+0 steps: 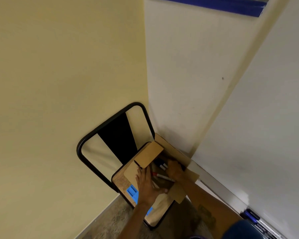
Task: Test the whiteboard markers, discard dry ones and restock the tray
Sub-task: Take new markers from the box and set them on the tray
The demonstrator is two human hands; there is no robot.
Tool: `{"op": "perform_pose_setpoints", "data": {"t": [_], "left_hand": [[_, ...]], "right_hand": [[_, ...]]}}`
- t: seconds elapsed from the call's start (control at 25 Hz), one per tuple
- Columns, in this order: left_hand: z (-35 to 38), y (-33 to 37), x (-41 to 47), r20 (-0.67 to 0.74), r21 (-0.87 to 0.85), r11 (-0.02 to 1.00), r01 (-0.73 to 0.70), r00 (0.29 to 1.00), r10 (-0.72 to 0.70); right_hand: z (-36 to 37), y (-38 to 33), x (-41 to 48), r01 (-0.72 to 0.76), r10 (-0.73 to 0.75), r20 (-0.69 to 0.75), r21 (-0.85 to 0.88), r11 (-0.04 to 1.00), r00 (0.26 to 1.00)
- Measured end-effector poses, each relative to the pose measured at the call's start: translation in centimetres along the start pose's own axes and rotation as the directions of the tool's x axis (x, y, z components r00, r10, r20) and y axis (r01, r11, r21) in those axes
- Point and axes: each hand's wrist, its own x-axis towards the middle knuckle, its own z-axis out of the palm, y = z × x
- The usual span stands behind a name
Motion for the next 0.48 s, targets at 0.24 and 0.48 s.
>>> {"op": "perform_pose_setpoints", "data": {"t": [0.24,0.48], "left_hand": [[-0.2,-0.4,0.5,-0.033,-0.109,0.993,-0.034,0.999,0.03],[-0.1,-0.4,0.5,-0.03,-0.09,0.996,-0.02,0.999,0.017]], "right_hand": [[1.4,-0.1,2.0,0.052,-0.037,0.076,-0.206,0.977,0.996],[2.8,0.1,2.3,0.085,-0.113,-0.067,-0.322,0.943,0.991]]}}
